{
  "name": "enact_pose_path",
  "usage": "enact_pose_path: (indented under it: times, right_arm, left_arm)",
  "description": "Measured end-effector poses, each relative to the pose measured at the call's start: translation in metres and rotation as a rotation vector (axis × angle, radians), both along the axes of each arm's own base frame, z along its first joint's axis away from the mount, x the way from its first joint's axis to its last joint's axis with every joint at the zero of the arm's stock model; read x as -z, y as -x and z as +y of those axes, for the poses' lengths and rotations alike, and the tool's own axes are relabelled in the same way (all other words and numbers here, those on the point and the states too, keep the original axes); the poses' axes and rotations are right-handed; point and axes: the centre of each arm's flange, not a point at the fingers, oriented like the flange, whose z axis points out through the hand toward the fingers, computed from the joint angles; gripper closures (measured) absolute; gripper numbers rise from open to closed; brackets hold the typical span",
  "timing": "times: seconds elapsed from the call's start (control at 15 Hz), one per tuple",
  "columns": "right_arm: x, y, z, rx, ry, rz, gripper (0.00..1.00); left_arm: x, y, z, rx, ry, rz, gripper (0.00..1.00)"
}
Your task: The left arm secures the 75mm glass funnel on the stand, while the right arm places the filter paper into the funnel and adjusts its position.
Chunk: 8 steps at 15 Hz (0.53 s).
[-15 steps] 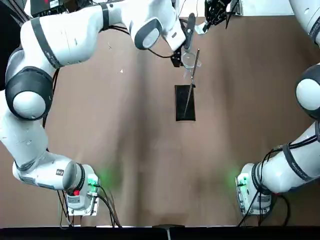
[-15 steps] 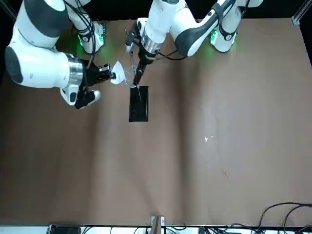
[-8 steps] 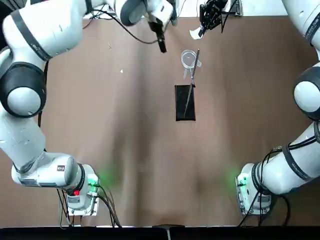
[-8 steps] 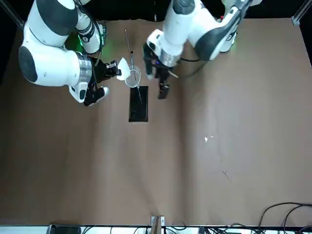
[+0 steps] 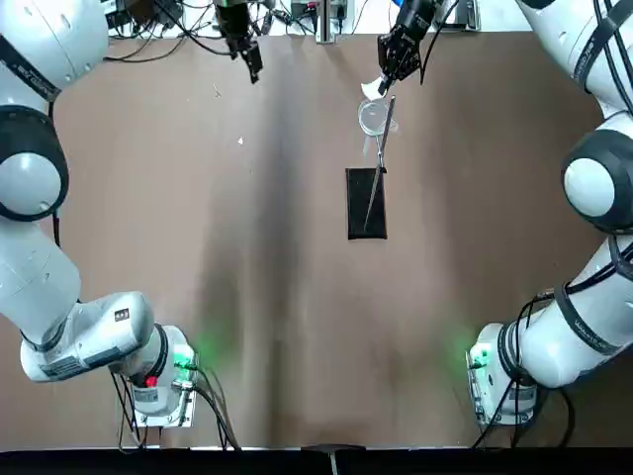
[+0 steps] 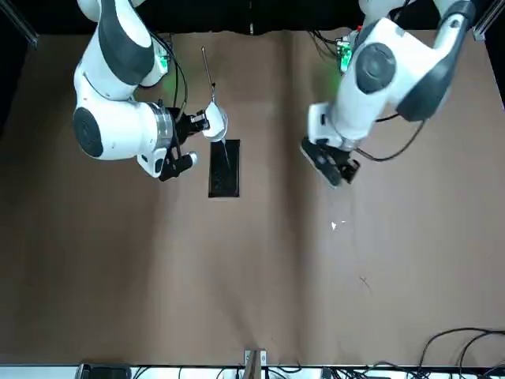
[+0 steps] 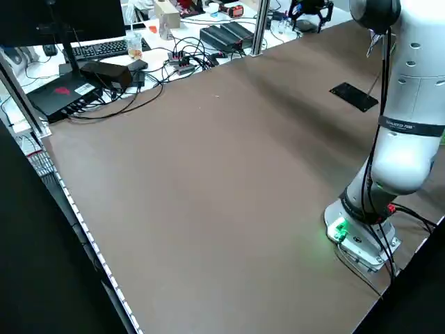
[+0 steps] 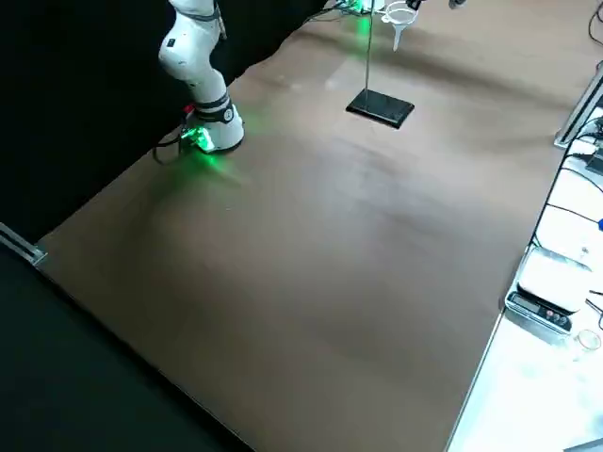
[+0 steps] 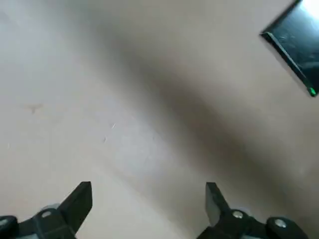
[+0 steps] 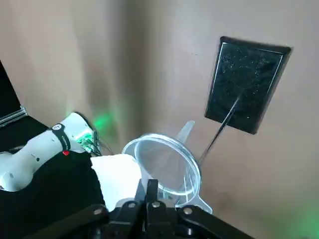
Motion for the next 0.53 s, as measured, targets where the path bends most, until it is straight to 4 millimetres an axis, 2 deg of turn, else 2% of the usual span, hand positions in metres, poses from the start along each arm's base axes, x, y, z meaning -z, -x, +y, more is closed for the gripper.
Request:
enact_pose_path:
  times: [0.2, 0.33, 0.53]
  right_arm:
    - [0.003, 0.003, 0.004, -0.008, 0.004, 0.007, 0.98]
    - [0.006, 0.004, 0.004, -0.01, 0.005, 0.011, 0.97]
    - [0.01, 0.005, 0.004, -0.011, 0.009, 0.019, 0.95]
  left_arm:
    - [0.005, -0.003, 0.029, -0.122, -0.067, 0.074, 0.0]
    - [-0.004, -0.006, 0.042, -0.197, -0.093, 0.09, 0.0]
    - [-0.008, -0.017, 0.07, -0.451, -0.137, 0.087, 0.0]
